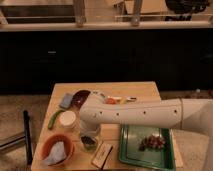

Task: Stack cups on top of each other

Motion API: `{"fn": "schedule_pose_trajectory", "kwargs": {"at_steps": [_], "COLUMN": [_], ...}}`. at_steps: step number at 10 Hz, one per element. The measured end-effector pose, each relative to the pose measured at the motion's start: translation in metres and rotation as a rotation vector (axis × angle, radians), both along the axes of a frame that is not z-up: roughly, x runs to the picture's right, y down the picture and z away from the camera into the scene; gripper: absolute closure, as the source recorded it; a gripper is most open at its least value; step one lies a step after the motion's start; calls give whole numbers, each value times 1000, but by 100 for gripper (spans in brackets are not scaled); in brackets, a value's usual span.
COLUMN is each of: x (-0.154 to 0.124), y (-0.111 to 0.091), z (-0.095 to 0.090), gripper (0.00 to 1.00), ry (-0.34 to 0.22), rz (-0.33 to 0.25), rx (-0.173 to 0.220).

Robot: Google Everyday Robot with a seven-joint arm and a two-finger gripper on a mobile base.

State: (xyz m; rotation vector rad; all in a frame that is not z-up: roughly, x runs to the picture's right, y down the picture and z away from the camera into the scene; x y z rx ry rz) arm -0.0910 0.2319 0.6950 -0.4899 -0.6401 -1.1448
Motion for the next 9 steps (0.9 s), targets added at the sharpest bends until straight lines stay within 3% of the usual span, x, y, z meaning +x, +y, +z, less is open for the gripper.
{"fn": "schedule_pose_trajectory", "kwargs": {"at_steps": [2, 6, 8, 9], "x": [-1, -2, -3, -3], "y": [6, 9, 9, 9], "z": [6, 8, 6, 5], "gripper": [78, 36, 21, 20], "ry": [-3, -2, -1, 0], "rz": [4, 3, -1, -1], "rx": [-2, -5, -7, -8]}}
